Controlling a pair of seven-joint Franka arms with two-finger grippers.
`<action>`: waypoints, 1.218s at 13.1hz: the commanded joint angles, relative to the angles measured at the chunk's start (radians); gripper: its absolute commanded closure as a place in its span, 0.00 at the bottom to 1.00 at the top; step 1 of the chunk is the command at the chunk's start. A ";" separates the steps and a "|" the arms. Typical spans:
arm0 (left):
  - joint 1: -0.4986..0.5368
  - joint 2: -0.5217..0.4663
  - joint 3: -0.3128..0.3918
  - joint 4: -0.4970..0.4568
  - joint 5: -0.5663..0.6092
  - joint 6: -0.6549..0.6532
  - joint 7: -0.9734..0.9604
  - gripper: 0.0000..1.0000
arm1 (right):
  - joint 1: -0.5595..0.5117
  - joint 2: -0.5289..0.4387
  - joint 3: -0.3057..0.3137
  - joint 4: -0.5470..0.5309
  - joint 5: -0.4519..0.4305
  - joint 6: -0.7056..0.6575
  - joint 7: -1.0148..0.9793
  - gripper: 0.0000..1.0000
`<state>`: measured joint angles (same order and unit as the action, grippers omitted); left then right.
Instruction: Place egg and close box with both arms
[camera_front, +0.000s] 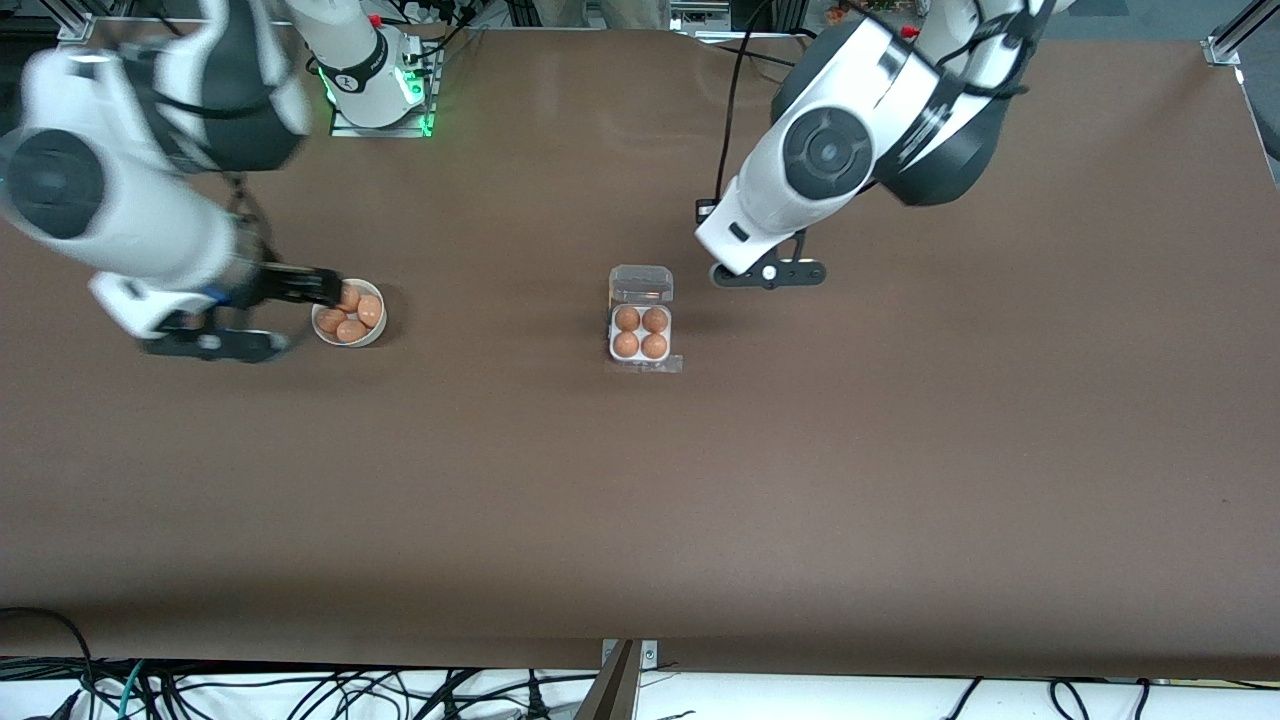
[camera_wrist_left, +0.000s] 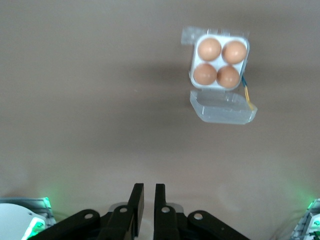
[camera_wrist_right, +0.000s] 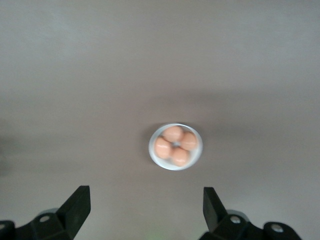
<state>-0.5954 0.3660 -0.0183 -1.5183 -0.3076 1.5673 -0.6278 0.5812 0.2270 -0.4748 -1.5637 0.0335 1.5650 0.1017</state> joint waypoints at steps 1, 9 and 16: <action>-0.069 0.092 0.014 0.029 -0.030 0.003 -0.056 0.84 | 0.009 -0.040 -0.099 -0.001 0.013 -0.104 -0.167 0.00; -0.176 0.309 0.014 0.129 -0.074 0.037 -0.185 0.85 | -0.012 -0.058 -0.232 0.076 0.020 -0.154 -0.269 0.00; -0.191 0.341 0.018 0.129 -0.065 0.187 -0.228 0.89 | -0.645 -0.061 0.471 0.139 0.031 -0.195 -0.217 0.00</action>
<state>-0.7739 0.6867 -0.0177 -1.4296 -0.3573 1.7377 -0.8344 0.0666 0.1795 -0.1629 -1.4338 0.0716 1.3839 -0.1491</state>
